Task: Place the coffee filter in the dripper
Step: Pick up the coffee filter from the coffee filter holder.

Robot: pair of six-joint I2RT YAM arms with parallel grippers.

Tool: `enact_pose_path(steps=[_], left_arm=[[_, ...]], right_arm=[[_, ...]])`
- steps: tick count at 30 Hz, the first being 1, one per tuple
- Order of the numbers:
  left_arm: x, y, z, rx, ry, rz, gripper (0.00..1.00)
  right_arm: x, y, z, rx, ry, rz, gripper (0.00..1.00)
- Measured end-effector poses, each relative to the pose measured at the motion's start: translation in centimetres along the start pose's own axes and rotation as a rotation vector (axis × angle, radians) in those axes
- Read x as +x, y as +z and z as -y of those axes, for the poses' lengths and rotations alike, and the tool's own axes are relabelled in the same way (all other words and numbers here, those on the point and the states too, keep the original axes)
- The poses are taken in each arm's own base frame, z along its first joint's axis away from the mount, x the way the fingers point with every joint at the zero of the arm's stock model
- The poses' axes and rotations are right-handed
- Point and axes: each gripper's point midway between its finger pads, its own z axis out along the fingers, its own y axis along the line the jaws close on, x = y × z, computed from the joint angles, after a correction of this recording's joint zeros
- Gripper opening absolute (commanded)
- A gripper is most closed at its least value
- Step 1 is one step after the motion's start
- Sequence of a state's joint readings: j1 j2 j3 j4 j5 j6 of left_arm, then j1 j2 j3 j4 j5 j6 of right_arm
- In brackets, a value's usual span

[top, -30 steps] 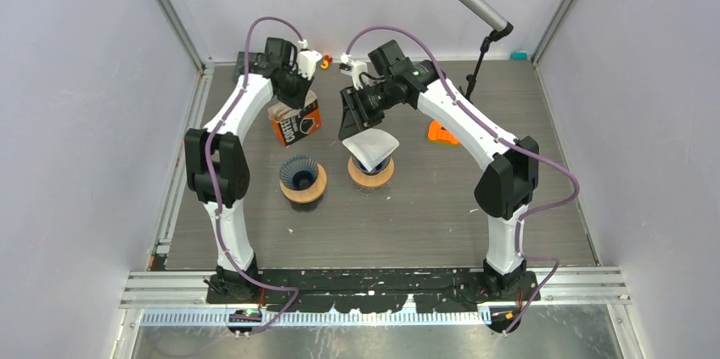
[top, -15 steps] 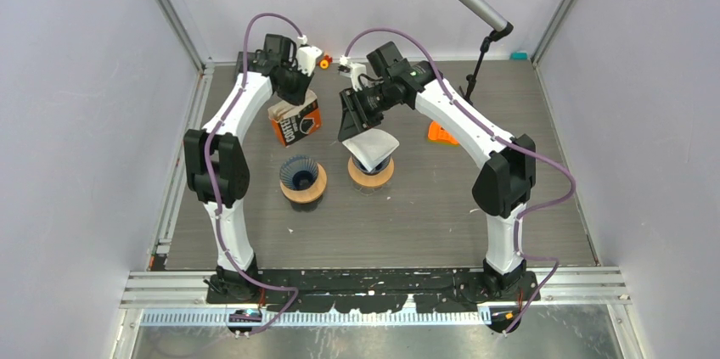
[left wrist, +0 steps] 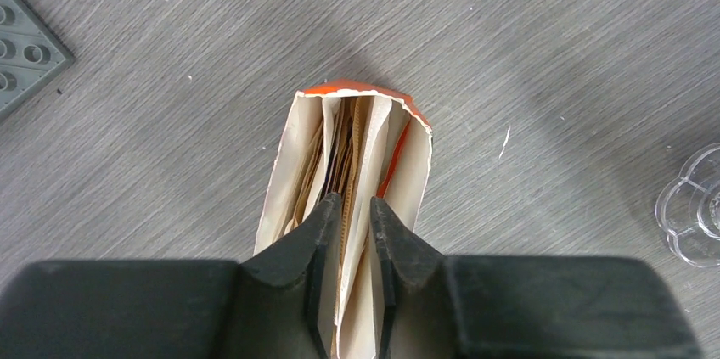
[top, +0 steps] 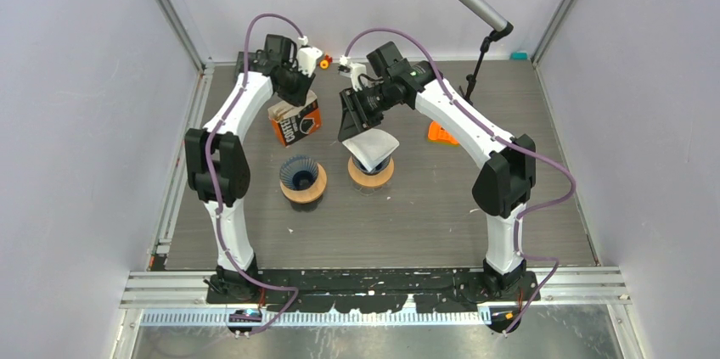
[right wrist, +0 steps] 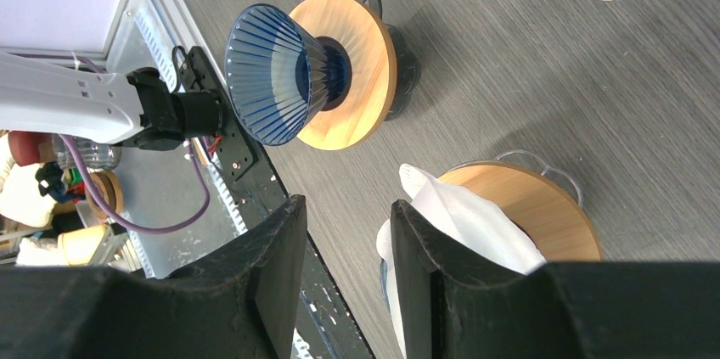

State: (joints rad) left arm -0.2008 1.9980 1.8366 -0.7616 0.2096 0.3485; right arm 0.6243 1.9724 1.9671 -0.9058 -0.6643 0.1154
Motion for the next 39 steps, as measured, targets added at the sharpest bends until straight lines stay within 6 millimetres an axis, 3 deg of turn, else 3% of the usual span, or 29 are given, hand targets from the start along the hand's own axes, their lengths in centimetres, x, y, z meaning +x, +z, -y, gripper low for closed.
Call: enact_pose_path(steps=[7,15,19,25,32,39], left_arm=[[0.5,0.5,0.1,0.009,-0.005,-0.020,0.00],[-0.3,-0.2,-0.1,0.003,-0.001,-0.001,0.00],[-1.0,-1.4,-0.1,-0.001,0.002,0.015,0.00],[-2.4,-5.0,-0.1,-0.012,0.022,0.065,0.00],[-4.1,-11.0,0.5,-0.022,0.071,0.156,0.00],[-5.3,-18.0,4.3,0.079,0.156,0.281,0.00]], right_arm=[[0.0,0.0,0.0,0.000,0.000,0.000,0.46],[0.0,0.0,0.0,0.000,0.000,0.000,0.46],[0.0,0.0,0.0,0.000,0.000,0.000,0.46],[0.1,0.0,0.1,0.002,-0.005,-0.003,0.47],[-0.6,-0.8,-0.2,0.014,-0.045,0.011,0.50],[-2.2,-3.4,-2.0,0.019,-0.166,0.063,0.56]])
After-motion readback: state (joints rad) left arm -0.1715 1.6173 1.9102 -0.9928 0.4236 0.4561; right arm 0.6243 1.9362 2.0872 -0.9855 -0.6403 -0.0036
